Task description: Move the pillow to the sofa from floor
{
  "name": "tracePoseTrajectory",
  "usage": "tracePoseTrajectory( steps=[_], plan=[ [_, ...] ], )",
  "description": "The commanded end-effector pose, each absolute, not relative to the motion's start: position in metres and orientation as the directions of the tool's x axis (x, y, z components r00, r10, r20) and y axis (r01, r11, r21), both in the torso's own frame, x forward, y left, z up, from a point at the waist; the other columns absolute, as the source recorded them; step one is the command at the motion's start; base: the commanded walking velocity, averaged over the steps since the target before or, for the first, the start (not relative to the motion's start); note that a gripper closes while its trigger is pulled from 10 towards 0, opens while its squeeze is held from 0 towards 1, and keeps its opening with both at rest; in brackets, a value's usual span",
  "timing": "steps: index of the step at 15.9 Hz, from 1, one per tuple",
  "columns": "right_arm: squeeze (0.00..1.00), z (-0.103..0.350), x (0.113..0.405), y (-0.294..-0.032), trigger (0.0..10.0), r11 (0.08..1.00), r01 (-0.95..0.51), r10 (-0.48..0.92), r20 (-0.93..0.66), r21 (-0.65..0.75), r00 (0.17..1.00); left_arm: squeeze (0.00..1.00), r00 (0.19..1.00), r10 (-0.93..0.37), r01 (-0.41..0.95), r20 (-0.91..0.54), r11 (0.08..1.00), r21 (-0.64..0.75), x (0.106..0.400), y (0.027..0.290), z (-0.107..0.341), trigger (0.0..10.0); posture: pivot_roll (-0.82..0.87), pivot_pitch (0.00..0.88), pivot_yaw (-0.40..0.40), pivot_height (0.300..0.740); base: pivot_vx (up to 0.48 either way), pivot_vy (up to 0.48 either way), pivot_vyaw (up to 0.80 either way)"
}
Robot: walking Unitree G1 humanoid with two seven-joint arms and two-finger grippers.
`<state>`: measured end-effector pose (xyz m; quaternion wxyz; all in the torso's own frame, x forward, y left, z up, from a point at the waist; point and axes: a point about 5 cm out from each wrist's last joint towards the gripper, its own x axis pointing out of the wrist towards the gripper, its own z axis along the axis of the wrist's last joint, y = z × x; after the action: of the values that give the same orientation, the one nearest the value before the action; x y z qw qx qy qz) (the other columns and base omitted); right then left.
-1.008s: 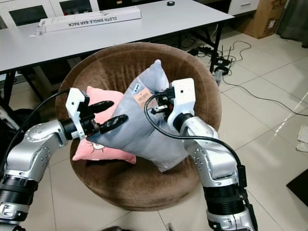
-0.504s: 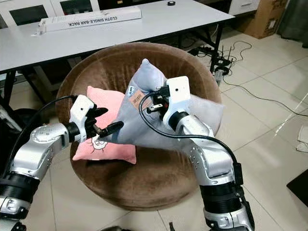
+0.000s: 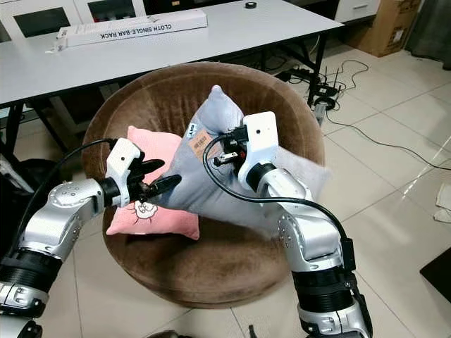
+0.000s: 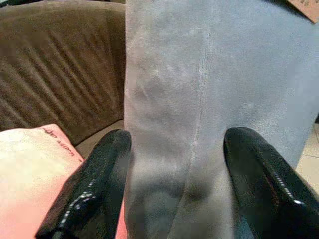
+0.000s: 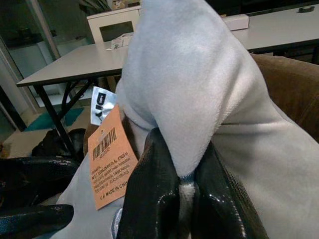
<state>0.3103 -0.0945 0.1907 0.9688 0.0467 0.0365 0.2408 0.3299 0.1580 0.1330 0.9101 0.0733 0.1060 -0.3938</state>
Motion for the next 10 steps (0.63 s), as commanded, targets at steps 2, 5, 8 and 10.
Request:
tracePoseTrajectory(
  steps=[2, 5, 8, 10],
  plan=[
    [0.0, 0.2099, 0.3084, -0.0888, 10.0, 0.859, -0.503, 0.502, 0.033, 0.09, 0.864, 0.0, 0.657, -0.71, 0.742, -0.253, 0.668, 0.052, 0.3309, 0.1575, 0.1345, 0.0, -0.04, 0.0, 0.098, 0.74, 0.0, 0.0, 0.0],
    [0.0, 0.2103, 0.3082, -0.0879, 10.0, 0.855, -0.509, 0.508, 0.037, 0.099, 0.861, 0.0, 0.657, -0.71, 0.742, -0.252, 0.669, 0.05, 0.3311, 0.1582, 0.1348, 0.0, -0.04, 0.0, 0.099, 0.74, 0.0, 0.0, 0.0],
    [0.0, 0.2106, 0.3082, -0.0878, 10.0, 0.851, -0.514, 0.513, 0.04, 0.109, 0.858, 0.0, 0.66, -0.707, 0.739, -0.254, 0.672, 0.051, 0.3318, 0.1594, 0.1349, 0.0, -0.04, 0.0, 0.099, 0.74, 0.0, 0.0, 0.0],
    [0.0, 0.2103, 0.3083, -0.088, 10.0, 0.85, -0.514, 0.514, 0.038, 0.113, 0.857, 0.0, 0.663, -0.705, 0.736, -0.252, 0.675, 0.05, 0.3324, 0.1596, 0.1351, 0.0, -0.04, 0.0, 0.099, 0.74, 0.0, 0.0, 0.0]
  ],
)
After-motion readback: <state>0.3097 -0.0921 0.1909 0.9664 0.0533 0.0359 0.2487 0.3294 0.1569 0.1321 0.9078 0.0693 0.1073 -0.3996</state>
